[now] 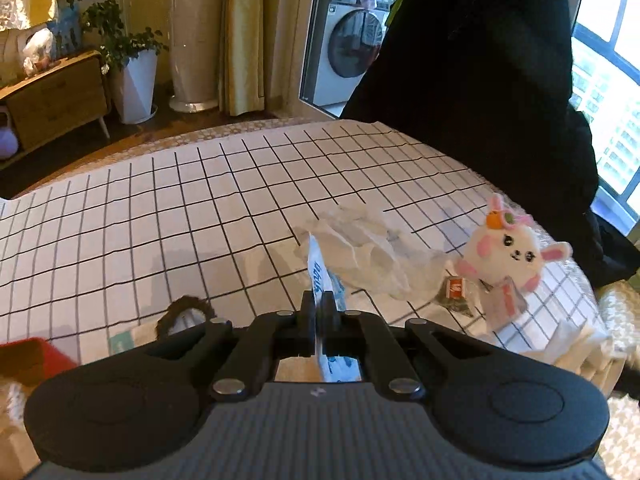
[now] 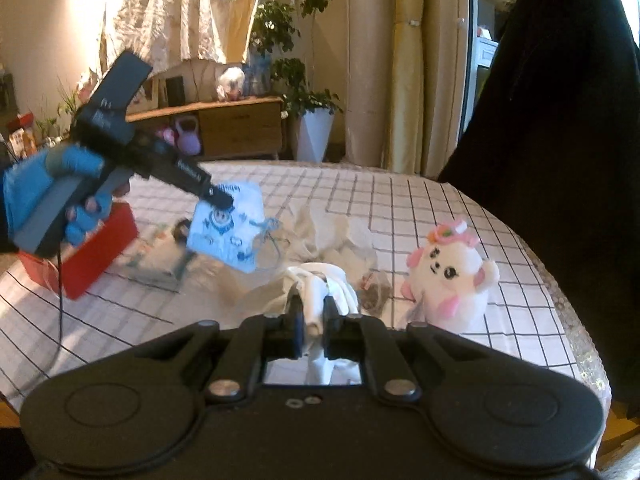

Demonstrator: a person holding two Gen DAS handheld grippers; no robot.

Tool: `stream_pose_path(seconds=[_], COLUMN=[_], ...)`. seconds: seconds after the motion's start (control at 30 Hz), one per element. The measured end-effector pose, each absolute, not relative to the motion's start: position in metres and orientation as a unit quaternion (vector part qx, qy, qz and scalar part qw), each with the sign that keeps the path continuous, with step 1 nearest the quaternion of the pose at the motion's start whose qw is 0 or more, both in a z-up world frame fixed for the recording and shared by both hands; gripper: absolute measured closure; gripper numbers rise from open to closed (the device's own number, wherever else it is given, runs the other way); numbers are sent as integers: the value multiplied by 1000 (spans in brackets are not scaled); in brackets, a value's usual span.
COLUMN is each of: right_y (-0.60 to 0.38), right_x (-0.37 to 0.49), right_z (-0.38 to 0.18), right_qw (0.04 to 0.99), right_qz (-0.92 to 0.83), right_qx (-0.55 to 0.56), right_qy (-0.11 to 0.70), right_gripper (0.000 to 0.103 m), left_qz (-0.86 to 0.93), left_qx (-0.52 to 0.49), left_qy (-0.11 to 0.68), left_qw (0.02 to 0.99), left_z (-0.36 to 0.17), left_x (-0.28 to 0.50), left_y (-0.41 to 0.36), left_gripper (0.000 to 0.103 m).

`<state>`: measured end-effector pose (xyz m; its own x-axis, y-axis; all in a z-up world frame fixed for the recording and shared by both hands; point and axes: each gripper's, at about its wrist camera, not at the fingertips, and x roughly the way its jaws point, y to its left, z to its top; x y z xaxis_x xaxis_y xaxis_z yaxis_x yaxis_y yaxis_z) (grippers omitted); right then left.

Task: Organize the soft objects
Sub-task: 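Carry the mask into the tin with the left tool while the right tool carries white cloth there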

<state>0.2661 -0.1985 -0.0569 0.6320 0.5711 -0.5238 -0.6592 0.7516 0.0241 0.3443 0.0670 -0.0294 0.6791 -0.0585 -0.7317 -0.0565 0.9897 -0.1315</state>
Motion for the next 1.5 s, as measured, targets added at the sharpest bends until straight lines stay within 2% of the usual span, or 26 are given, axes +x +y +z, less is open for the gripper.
stream_pose_path(seconds=[0.4, 0.9, 1.2, 1.5], right_y=[-164, -51, 35, 104], right_x=[230, 217, 213, 215], right_z=[8, 35, 23, -8], right_qw=[884, 838, 813, 789], right_qz=[401, 493, 523, 543], right_qx=[-44, -45, -62, -72], right_qy=[236, 229, 247, 278], right_gripper=[95, 94, 94, 94], left_qz=[34, 91, 122, 142], left_qx=[-78, -73, -80, -79], left_qy=[377, 369, 393, 437], left_qw=[922, 922, 908, 885], left_z=[19, 58, 42, -1], left_x=[254, 168, 151, 152], left_y=[107, 196, 243, 281], left_gripper=[100, 100, 100, 100])
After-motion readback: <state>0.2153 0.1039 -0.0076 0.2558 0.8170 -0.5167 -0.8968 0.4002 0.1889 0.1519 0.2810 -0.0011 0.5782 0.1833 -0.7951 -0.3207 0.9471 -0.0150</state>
